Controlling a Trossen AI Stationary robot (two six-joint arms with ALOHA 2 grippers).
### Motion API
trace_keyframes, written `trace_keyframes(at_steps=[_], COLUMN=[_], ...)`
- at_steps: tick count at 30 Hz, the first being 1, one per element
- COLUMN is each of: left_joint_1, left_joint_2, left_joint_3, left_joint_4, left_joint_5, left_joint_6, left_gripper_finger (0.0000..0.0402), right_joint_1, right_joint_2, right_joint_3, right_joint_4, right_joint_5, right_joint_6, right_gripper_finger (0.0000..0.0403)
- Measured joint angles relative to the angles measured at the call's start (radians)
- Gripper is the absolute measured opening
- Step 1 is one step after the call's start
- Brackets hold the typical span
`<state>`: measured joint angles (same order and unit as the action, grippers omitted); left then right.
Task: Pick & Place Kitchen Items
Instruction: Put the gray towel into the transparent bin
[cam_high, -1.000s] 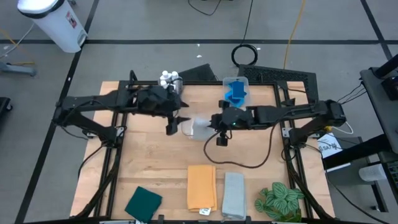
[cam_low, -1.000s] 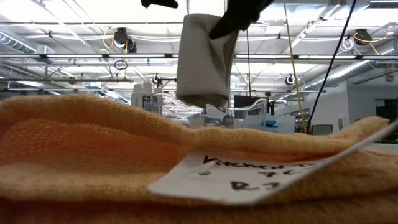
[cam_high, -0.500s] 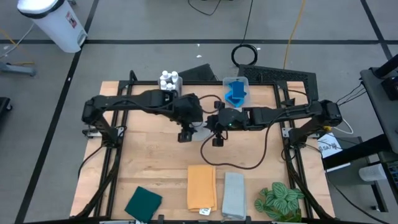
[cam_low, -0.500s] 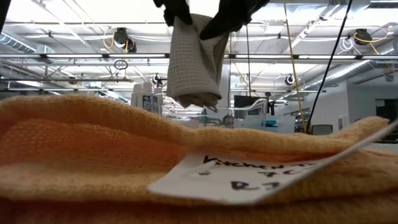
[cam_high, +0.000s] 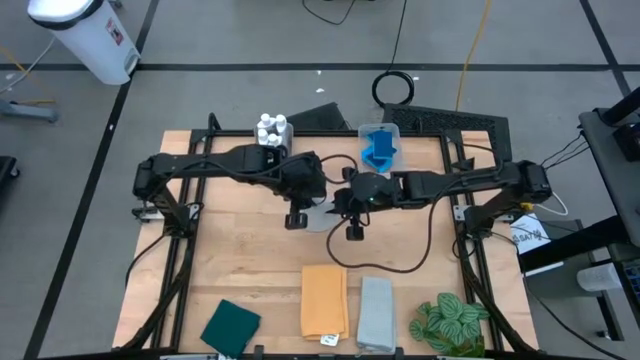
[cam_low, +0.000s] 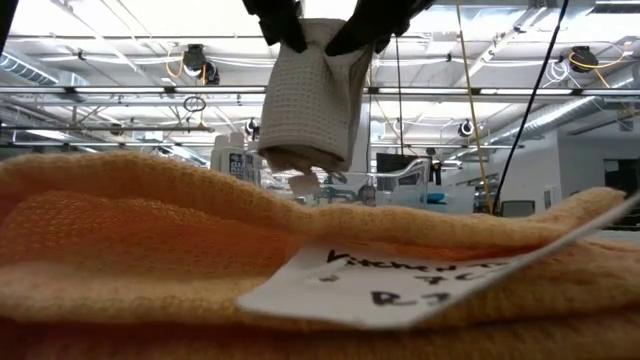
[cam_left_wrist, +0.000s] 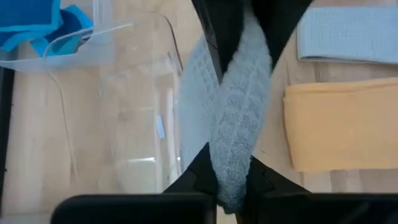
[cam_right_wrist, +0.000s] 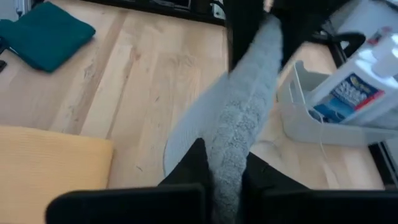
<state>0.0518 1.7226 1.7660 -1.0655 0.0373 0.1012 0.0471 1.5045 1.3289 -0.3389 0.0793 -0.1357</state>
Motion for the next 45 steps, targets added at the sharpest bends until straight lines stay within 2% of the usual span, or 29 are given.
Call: trace_keyframes(at_steps=[4, 7, 14, 18, 22, 25, 29, 37, 41, 45], left_joint_1=[-0.006, -0.011, -0.006, 0.001, 0.006, 0.006, 0.006, 0.003, 0.002, 0.003], left_joint_2=[-0.01, -0.019, -0.023, -0.023, -0.023, -0.023, -0.023, -0.023, -0.023, -0.023], left_joint_3=[-0.001, -0.001, -0.002, -0.002, -0.002, -0.002, -0.002, -0.002, -0.002, -0.002], left_joint_4=[-0.009, -0.024, -0.022, 0.006, 0.02, 0.02, 0.02, 0.011, 0.011, 0.011], left_joint_5=[-0.003, -0.011, -0.013, -0.013, -0.012, -0.013, -0.012, -0.012, -0.011, 0.025], left_joint_6=[-0.001, 0.007, 0.023, 0.025, 0.025, 0.02, 0.004, -0.002, -0.002, -0.002], left_gripper_finger=[0.0024, 0.0012, 0.0012, 0.0012, 0.0012, 0.0012, 0.0012, 0.0012, 0.0012, 0.0012], right_joint_1=[0.0, 0.001, 0.007, 0.0, 0.0, -0.003, -0.005, -0.034, -0.046, -0.063], right_joint_2=[-0.046, -0.101, -0.22, -0.17, -0.049, 0.036, 0.108, 0.164, 0.165, 0.165], right_joint_3=[0.0, 0.0, 0.03, 0.168, 0.322, 0.379, 0.38, 0.38, 0.38, 0.38], right_joint_4=[-0.071, -0.162, -0.205, -0.3, -0.402, -0.448, -0.413, -0.409, -0.41, -0.407], right_joint_5=[0.001, -0.003, 0.017, 0.024, 0.024, 0.018, -0.031, -0.031, -0.043, -0.134], right_joint_6=[0.026, 0.038, 0.146, 0.159, 0.129, 0.106, 0.085, 0.123, 0.142, 0.157], right_gripper_finger=[0.0043, 0.0078, 0.0204, 0.0273, 0.031, 0.0313, 0.0302, 0.0269, 0.0228, 0.0158])
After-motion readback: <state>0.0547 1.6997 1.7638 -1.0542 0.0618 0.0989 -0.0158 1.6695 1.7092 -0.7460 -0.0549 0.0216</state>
